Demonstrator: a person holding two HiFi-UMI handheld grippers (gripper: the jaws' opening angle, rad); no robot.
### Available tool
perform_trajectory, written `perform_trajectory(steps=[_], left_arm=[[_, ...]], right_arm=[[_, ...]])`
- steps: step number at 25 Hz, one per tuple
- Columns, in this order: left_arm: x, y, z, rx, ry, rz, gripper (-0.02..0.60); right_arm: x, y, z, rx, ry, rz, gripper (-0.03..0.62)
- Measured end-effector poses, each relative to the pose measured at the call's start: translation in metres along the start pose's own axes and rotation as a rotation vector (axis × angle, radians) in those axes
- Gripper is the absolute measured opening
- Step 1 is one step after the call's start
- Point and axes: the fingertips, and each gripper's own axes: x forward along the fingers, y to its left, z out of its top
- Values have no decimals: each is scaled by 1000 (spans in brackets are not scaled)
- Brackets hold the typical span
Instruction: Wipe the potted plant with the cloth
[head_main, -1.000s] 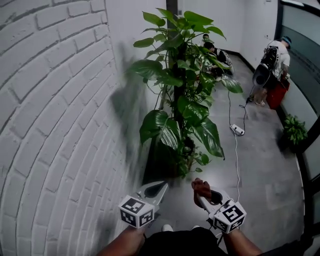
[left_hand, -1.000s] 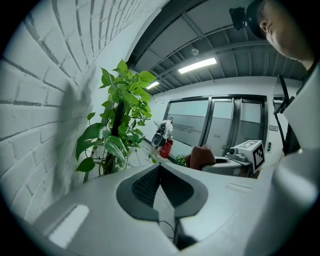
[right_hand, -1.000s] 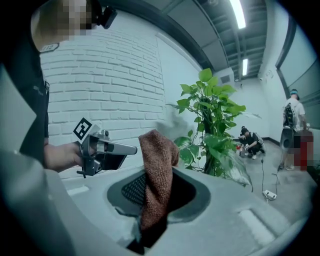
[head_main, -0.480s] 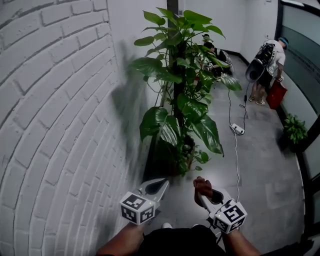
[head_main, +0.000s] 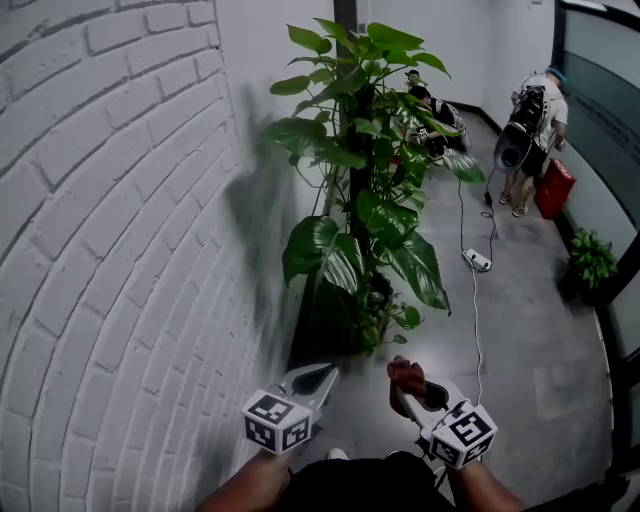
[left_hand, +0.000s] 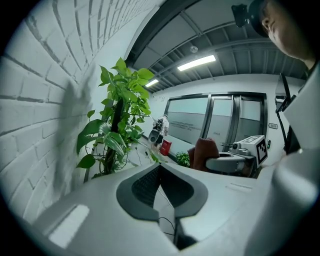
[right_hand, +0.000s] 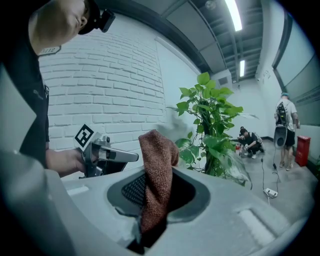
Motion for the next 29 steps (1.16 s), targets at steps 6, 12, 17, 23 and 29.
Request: perform_trajectory(steps=[6,12,17,23,29], left_arm=[[-6,2,6,12,-16,8,17],[-7,4,11,21,-22,6,17],[-9,12,20,25,-40,24,17],[-8,15,15,13,-34,29,17],[-8,17,15,9,-38,34,17]], right_arm=[[3,-2,2,14,-6,-6,66],[7,-1,0,10,-4,-4,66],[8,-5,2,5,-6,-9,64],[10,-6,-2,17,4,-11,64],[11,-6,-5,22,13,-11,64]])
